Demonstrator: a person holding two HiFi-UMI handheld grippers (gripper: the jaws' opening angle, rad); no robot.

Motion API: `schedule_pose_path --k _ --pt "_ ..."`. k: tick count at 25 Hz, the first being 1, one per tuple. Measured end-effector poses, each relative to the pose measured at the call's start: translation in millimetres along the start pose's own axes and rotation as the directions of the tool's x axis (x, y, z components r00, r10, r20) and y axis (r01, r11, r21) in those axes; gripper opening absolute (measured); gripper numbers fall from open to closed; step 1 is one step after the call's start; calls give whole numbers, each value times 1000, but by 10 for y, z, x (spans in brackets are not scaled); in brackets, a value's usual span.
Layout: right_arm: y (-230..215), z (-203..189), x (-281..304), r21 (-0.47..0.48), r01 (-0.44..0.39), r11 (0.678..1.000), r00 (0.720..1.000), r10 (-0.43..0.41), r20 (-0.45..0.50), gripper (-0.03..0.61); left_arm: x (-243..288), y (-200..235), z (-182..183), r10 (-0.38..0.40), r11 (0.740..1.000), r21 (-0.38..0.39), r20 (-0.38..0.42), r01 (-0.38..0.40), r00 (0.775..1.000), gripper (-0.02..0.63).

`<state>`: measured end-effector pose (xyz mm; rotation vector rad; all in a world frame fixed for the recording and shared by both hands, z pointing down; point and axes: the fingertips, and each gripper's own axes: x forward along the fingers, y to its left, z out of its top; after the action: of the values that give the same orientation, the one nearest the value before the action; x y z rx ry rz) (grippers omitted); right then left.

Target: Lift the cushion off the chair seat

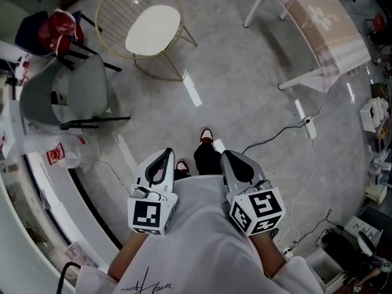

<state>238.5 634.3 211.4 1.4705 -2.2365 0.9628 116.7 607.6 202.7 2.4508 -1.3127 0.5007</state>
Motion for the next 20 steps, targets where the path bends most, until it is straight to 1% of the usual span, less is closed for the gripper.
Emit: schedule_pose_path --k 4,7,9,12,14,16,18,20 --pt "-199 193 48 1 -11 1000 1000 11 15 6 186 -40 88 15 1000 13 -24 -15 1000 8" --pt "-341 316 77 4 -24 1000 1000 24 20 6 314 -70 188 30 999 20 -23 -29 999 8" --pt "-412 402 94 5 -37 999 999 37 27 6 371 -61 251 42 999 13 -12 -42 999 8" --pt "-504 519 117 -4 -68 998 997 68 42 6 469 31 301 68 996 -54 17 -67 998 8" --pt "-577 606 159 -10 -103 995 993 104 51 6 580 142 334 98 989 -115 34 -94 995 8" --pt "-661 698 206 -1 -143 990 988 143 63 6 666 220 378 131 980 -159 50 -122 990 8" --pt "-766 783 253 -8 -155 988 985 155 77 6 743 219 427 145 977 -168 62 -133 988 8" --pt "-853 856 305 -57 -140 988 986 145 84 6 824 176 496 149 978 -159 76 -135 986 8"
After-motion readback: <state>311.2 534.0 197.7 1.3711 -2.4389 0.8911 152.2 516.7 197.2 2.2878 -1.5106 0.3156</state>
